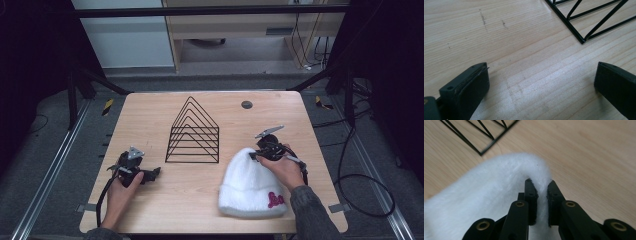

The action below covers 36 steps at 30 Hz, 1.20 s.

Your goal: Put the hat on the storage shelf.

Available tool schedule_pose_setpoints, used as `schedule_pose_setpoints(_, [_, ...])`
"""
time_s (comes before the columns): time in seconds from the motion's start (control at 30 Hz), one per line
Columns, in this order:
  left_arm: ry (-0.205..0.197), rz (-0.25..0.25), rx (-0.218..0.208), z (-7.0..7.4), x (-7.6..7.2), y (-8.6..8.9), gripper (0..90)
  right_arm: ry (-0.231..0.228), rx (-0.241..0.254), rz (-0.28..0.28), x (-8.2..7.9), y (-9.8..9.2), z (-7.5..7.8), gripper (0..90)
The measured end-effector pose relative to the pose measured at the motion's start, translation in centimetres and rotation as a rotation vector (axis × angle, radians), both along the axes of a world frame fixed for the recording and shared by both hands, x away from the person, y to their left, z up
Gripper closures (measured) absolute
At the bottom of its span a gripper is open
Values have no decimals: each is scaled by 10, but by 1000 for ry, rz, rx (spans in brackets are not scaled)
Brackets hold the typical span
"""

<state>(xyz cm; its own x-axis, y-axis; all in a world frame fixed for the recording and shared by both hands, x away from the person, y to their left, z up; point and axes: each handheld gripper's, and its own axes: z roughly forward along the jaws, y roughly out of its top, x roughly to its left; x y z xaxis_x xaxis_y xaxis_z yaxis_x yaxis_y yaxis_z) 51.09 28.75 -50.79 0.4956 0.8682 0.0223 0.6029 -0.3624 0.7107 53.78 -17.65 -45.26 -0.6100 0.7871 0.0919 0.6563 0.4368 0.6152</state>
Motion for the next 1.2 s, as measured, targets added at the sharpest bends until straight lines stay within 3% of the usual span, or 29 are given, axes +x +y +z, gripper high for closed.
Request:
schedule_pose_setpoints(0.07, [0,-1,0,0,0,0,0,-22,8,3,-4,-1,6,824])
schedule_pose_setpoints(0.17, [0,0,-1,0,0,0,0,-125,52,12,-27,-7,30,828])
schedule_pose_setpoints(0.23, [0,1,-1,0,0,0,0,-137,64,14,-32,-8,34,828])
schedule_pose_setpoints(0.3, [2,11,-5,0,0,-2,0,-196,96,25,-52,-11,50,830])
schedule_pose_setpoints(0.43, [13,-8,27,4,-2,-4,32,-248,127,34,-69,-15,63,831])
schedule_pose_setpoints(0.5, [-6,-12,46,9,-5,-6,32,-270,148,37,-78,-17,69,831])
schedule_pose_setpoints(0.53, [-19,-14,40,12,-8,-7,36,-301,169,43,-87,-19,77,831])
schedule_pose_setpoints(0.57, [-32,-20,32,16,-9,-7,36,-301,169,43,-87,-19,77,831])
schedule_pose_setpoints(0.6, [-76,-31,-10,25,-15,-7,38,-325,189,41,-94,-21,86,832])
schedule_pose_setpoints(0.7, [-103,-43,-38,34,-19,-7,39,-346,205,45,-97,-21,94,832])
schedule_pose_setpoints(0.77, [-114,-55,-30,42,-22,-8,39,-366,212,49,-100,-21,102,832])
schedule_pose_setpoints(0.83, [-143,-83,-45,60,-25,-12,39,-396,222,62,-99,-19,114,832])
schedule_pose_setpoints(0.9, [-155,-93,-47,66,-26,-15,39,-405,221,65,-98,-18,117,833])
schedule_pose_setpoints(1.03, [-187,-138,-47,87,-29,-25,39,-447,210,76,-92,-15,131,832])
schedule_pose_setpoints(1.07, [-207,-162,-44,98,-32,-32,39,-468,210,76,-88,-15,139,832])
schedule_pose_setpoints(1.2, [-226,-210,-60,114,-36,-45,41,-493,215,66,-79,-15,153,832])
